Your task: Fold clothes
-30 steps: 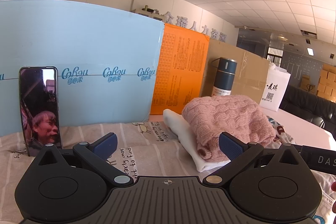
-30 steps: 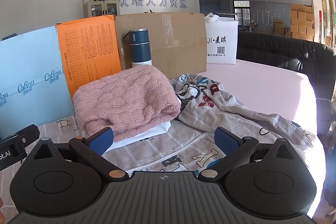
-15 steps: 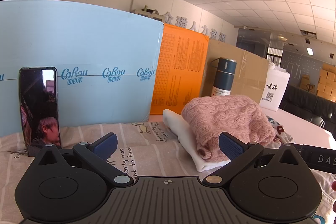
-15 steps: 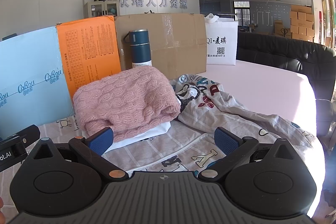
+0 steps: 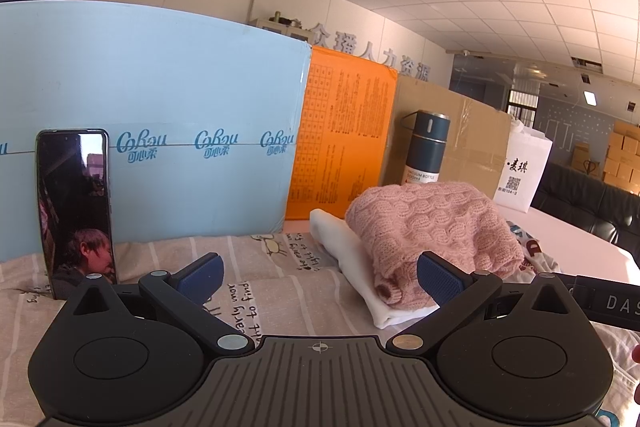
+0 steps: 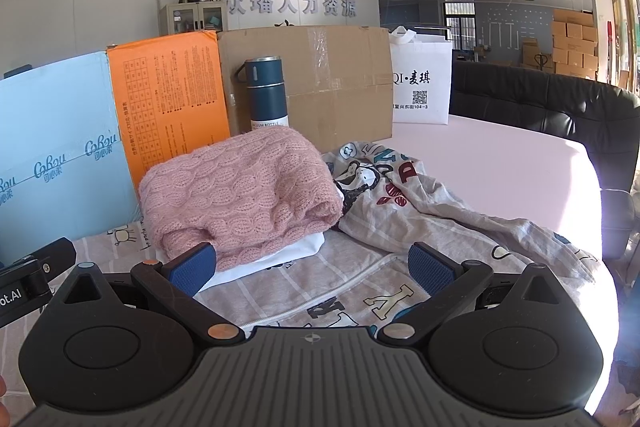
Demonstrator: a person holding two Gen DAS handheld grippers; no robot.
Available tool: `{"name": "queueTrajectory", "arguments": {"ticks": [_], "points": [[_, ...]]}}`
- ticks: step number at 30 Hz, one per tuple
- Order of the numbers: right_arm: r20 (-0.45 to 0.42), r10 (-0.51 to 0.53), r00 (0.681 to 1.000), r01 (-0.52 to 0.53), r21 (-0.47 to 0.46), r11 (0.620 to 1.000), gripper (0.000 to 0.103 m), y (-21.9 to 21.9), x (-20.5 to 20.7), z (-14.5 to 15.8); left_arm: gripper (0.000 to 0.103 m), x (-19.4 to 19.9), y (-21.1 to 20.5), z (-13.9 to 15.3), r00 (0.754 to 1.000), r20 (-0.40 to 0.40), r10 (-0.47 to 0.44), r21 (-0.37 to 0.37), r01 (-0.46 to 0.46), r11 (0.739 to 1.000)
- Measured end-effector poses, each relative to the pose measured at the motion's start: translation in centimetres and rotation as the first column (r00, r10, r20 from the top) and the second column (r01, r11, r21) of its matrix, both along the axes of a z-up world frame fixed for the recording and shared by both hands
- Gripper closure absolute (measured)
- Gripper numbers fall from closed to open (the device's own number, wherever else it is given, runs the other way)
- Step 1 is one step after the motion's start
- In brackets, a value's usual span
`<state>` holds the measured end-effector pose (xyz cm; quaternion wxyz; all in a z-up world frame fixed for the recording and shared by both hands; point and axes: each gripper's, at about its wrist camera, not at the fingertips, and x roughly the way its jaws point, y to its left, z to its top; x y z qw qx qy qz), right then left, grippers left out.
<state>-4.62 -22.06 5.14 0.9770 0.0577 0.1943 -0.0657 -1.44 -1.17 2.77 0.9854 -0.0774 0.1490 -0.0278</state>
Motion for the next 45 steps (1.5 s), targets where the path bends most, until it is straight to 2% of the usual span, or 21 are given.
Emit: {"name": "queueTrajectory", "arguments": {"ticks": [45], "points": [[0.007, -0.006, 1.000, 0.006, -0.001, 1.000, 0.000, -0.09, -0.47, 0.35, 0.000, -0.20, 0.03, 0.22, 1.000, 0.012, -0.005, 0.000, 0.005, 1.000]]}}
